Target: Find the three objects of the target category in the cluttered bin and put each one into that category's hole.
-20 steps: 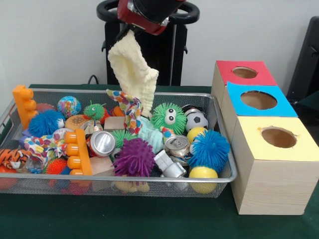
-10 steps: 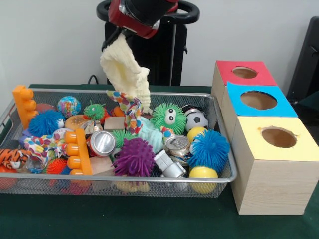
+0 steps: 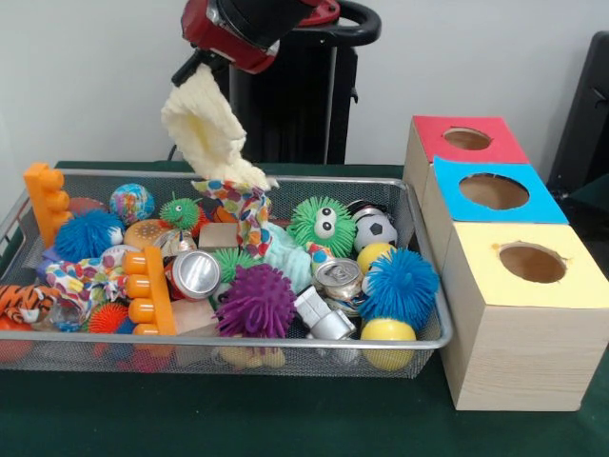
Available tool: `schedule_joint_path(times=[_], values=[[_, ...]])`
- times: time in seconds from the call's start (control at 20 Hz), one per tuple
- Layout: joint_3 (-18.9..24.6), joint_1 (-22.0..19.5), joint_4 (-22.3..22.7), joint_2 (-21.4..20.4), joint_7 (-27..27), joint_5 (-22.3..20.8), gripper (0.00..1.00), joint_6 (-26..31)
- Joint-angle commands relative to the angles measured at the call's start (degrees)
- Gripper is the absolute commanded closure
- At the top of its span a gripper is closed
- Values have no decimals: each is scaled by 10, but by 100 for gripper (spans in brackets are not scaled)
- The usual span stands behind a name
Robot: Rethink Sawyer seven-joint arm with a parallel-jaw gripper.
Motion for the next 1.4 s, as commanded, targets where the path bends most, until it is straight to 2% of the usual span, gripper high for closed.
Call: schedule_joint_path(times=[0.05,0.6,0.7,0.9,0.95,1.1,1.3,1.4], values=[[36,0,-25,-12,-145,-56,100,41],[40,-5,-25,-20,-148,-82,100,45],[49,-14,-21,-21,-145,-75,100,31],[67,-20,-29,3,-138,-77,100,11],[75,-27,-29,5,-140,-72,100,2],[127,-75,-23,14,-143,-22,100,-47],[159,-102,-39,22,-173,-31,100,-45],[169,-105,-53,24,-165,-43,100,-40]])
